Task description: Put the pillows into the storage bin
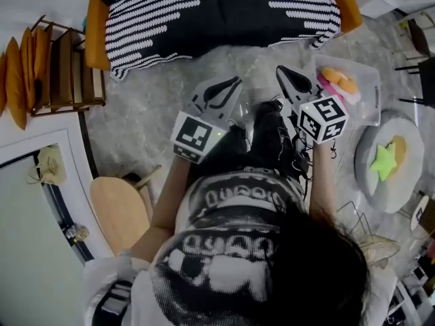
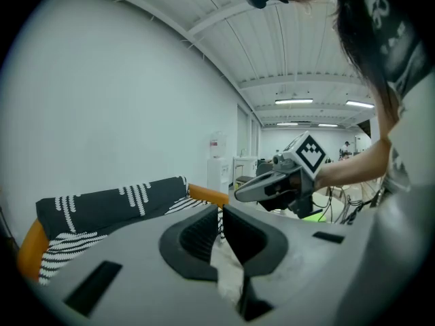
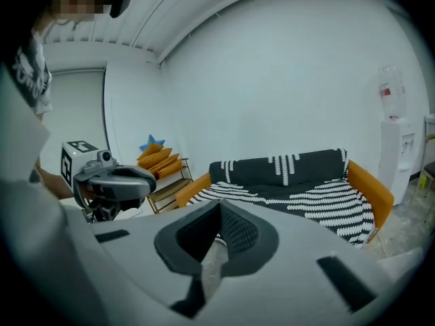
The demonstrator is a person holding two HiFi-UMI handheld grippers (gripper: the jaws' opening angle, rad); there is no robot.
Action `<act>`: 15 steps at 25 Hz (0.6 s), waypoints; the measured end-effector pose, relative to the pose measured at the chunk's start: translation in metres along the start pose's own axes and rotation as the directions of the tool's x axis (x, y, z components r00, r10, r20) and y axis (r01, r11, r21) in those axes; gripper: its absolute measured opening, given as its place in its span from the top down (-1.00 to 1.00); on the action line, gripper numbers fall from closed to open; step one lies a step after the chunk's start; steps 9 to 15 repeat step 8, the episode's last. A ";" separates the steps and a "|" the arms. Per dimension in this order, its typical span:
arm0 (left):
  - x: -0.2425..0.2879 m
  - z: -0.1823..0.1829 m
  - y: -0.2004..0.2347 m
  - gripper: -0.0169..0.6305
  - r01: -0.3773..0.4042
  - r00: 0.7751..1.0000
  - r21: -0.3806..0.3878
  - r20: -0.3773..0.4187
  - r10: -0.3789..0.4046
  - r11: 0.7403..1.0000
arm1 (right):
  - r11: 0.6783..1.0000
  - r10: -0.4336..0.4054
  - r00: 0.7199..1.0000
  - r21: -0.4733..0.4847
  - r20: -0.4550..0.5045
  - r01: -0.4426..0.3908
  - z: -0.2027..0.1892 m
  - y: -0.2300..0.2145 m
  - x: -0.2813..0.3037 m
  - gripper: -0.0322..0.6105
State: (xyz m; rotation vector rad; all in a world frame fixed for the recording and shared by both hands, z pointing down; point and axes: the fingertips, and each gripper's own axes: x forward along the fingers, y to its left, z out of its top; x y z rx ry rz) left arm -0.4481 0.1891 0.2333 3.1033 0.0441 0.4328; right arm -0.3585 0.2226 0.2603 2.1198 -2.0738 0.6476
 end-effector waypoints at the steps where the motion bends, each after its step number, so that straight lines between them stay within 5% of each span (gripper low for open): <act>1: 0.000 -0.002 0.002 0.90 -0.002 1.000 -0.001 -0.005 0.002 1.000 | 1.000 -0.001 1.000 0.005 -0.003 0.001 0.000 -0.003 0.001 0.90; 15: 0.003 -0.009 0.017 0.90 -0.016 1.000 -0.003 -0.024 0.016 1.000 | 0.999 -0.020 1.000 0.049 -0.005 0.020 0.002 -0.027 0.006 0.90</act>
